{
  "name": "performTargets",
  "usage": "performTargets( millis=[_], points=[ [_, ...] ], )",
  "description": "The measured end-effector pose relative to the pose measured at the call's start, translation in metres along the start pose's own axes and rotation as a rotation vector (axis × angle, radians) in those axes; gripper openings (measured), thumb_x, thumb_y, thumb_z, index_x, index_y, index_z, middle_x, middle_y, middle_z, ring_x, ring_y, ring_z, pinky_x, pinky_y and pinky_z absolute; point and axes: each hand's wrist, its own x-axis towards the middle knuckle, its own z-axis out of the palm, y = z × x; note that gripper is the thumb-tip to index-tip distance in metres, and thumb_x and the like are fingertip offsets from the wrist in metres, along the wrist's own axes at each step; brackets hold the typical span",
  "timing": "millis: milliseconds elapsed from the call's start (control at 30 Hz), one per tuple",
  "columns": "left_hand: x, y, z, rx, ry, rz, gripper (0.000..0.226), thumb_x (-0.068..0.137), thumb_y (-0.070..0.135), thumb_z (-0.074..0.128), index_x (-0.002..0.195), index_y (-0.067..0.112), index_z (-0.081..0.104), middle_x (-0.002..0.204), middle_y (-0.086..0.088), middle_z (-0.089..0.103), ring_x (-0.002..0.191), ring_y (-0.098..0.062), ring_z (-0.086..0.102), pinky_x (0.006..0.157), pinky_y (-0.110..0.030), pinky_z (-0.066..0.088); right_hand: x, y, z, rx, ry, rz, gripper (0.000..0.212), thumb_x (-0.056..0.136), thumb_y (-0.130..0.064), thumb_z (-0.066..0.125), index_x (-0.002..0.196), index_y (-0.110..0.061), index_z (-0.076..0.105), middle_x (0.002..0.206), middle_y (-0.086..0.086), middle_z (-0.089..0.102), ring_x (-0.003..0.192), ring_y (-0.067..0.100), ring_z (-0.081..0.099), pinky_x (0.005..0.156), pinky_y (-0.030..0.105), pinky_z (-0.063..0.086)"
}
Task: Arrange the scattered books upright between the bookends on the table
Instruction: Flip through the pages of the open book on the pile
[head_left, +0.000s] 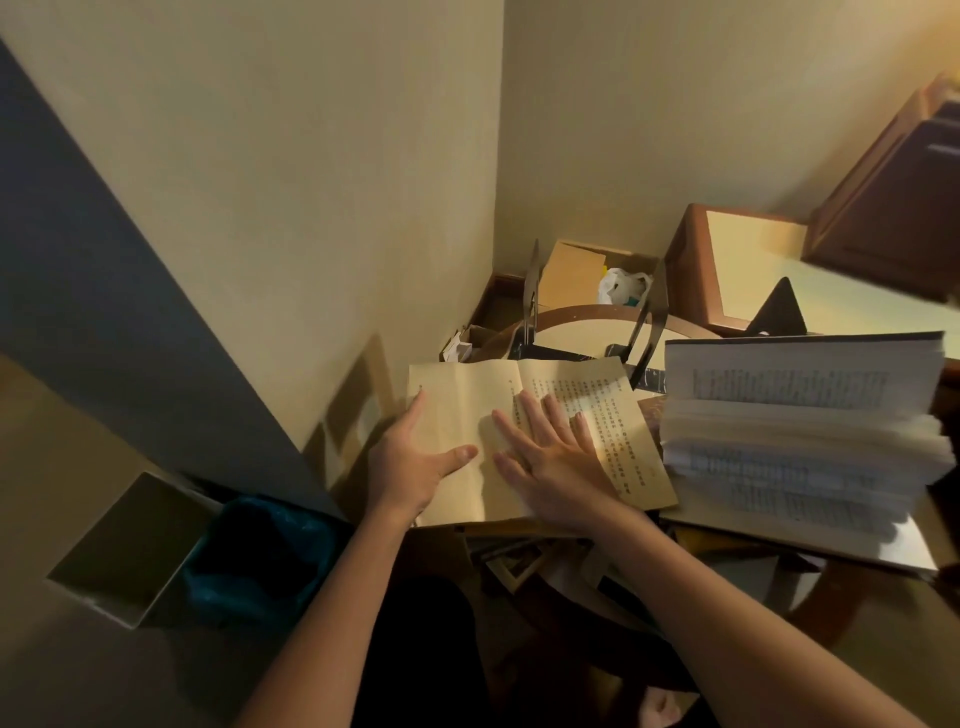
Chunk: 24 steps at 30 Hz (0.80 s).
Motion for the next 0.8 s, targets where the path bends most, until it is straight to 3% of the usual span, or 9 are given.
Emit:
performTargets(
  millis=[100, 233, 367, 500, 567, 633, 700, 800],
  points=[
    [-0.007, -0.002, -0.007, 0.003, 0.002, 0.001, 0.095, 0.073, 0.032, 0.089, 0.154, 0.026, 0.039, 0.139, 0.002, 0.054, 0.118, -0.008, 0.045, 0.093, -0.027, 0.046, -0.005, -0.006, 0.001, 0.032, -0.029, -0.016, 0.061, 0.1, -0.066, 0.016, 0.156, -0.049, -0.002, 0.165, -0.007, -0.024, 0.148, 0.023, -0.03, 0.117, 0.05, -0.023],
    [-0.012, -0.006, -0.021, -0.024, -0.028, -0.008, 0.087, 0.074, 0.026, 0.089, 0.15, 0.029, 0.046, 0.139, 0.0, 0.057, 0.123, -0.018, 0.053, 0.095, -0.032, 0.051, -0.018, -0.012, -0.002, 0.135, -0.033, -0.028, 0.06, 0.103, -0.06, 0.023, 0.158, -0.043, 0.005, 0.166, -0.009, -0.017, 0.148, 0.018, -0.029, 0.116, 0.043, -0.024],
    [-0.013, -0.011, -0.042, -0.031, -0.088, -0.026, 0.081, 0.075, 0.024, 0.089, 0.146, 0.031, 0.051, 0.135, 0.002, 0.056, 0.122, -0.023, 0.053, 0.099, -0.043, 0.055, -0.038, -0.01, -0.006, 0.23, -0.023, 0.089, 0.063, 0.103, -0.057, 0.03, 0.159, -0.04, 0.006, 0.167, -0.009, -0.015, 0.15, 0.017, -0.025, 0.119, 0.042, -0.02],
    [-0.014, -0.014, -0.059, -0.071, -0.148, -0.072, 0.078, 0.072, 0.021, 0.09, 0.14, 0.038, 0.055, 0.14, 0.0, 0.054, 0.119, -0.029, 0.057, 0.09, -0.051, 0.059, -0.057, -0.008, -0.009, 0.29, -0.026, 0.221, 0.065, 0.102, -0.06, 0.032, 0.158, -0.041, 0.008, 0.167, -0.007, -0.015, 0.151, 0.018, -0.024, 0.119, 0.043, -0.018],
    [-0.016, -0.014, -0.063, -0.083, -0.157, -0.082, 0.077, 0.073, 0.017, 0.089, 0.14, 0.037, 0.056, 0.142, -0.002, 0.053, 0.119, -0.031, 0.057, 0.089, -0.052, 0.059, -0.06, -0.007, -0.008, 0.298, 0.002, 0.287, 0.063, 0.099, -0.061, 0.035, 0.156, -0.042, 0.014, 0.166, -0.008, -0.011, 0.153, 0.02, -0.018, 0.121, 0.047, -0.011],
    [-0.019, -0.012, -0.066, -0.081, -0.164, -0.08, 0.077, 0.074, 0.015, 0.088, 0.141, 0.035, 0.055, 0.142, -0.004, 0.052, 0.118, -0.032, 0.057, 0.089, -0.052, 0.059, -0.064, -0.007, -0.006, 0.357, 0.026, 0.361, 0.062, 0.095, -0.062, 0.041, 0.152, -0.045, 0.023, 0.163, -0.01, -0.005, 0.154, 0.027, -0.006, 0.124, 0.055, 0.008],
    [-0.021, -0.01, -0.068, -0.079, -0.163, -0.083, 0.077, 0.075, 0.014, 0.087, 0.142, 0.034, 0.055, 0.141, -0.004, 0.053, 0.116, -0.031, 0.059, 0.087, -0.051, 0.06, -0.069, -0.008, -0.006, 0.416, 0.019, 0.422, 0.068, 0.09, -0.067, 0.042, 0.151, -0.044, 0.024, 0.163, -0.007, 0.001, 0.153, 0.031, 0.011, 0.117, 0.057, 0.031],
    [-0.023, -0.003, -0.072, -0.079, -0.16, -0.078, 0.076, 0.077, 0.011, 0.086, 0.142, 0.033, 0.055, 0.138, -0.005, 0.055, 0.111, -0.03, 0.061, 0.083, -0.049, 0.062, -0.078, -0.009, -0.009, 0.431, 0.073, 0.439, 0.074, 0.087, -0.065, 0.049, 0.153, -0.039, 0.026, 0.16, -0.004, 0.017, 0.139, 0.03, 0.039, 0.103, 0.051, 0.05]
  ],
)
